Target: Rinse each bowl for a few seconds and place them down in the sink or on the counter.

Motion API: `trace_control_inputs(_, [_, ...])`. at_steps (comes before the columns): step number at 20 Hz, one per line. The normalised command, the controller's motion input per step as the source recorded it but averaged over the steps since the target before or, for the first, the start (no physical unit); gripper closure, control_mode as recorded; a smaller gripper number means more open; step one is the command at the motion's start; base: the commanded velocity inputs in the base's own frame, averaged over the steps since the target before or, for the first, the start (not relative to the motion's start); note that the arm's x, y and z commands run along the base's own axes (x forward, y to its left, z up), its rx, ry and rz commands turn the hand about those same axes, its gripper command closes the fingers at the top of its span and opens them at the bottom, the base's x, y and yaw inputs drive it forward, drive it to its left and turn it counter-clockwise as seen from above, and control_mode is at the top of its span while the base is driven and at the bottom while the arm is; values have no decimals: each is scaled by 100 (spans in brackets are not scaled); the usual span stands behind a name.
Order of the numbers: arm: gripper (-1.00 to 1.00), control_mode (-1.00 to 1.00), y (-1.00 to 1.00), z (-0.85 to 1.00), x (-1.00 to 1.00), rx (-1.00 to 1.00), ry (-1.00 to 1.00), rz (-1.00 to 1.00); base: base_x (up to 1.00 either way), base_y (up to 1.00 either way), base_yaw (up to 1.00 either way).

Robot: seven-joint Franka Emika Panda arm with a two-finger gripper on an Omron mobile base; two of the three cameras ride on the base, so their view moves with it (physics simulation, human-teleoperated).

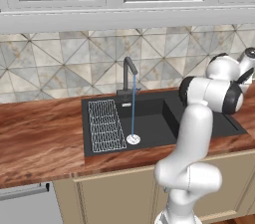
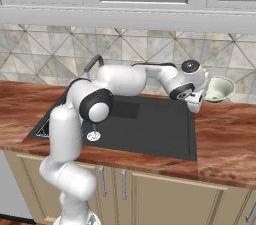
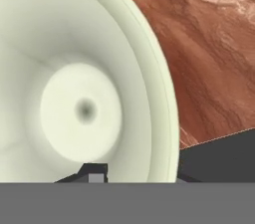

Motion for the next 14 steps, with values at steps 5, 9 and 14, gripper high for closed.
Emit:
trace_control_inputs(5, [100, -100, 17, 12, -13, 0, 1, 17, 0, 0, 0])
trace_control_inputs(9, [100, -100, 13, 7, -9, 2, 1, 19, 0, 0, 0])
trace_control_inputs(14, [100, -100, 13, 8, -10, 1, 1, 19, 0, 0, 0])
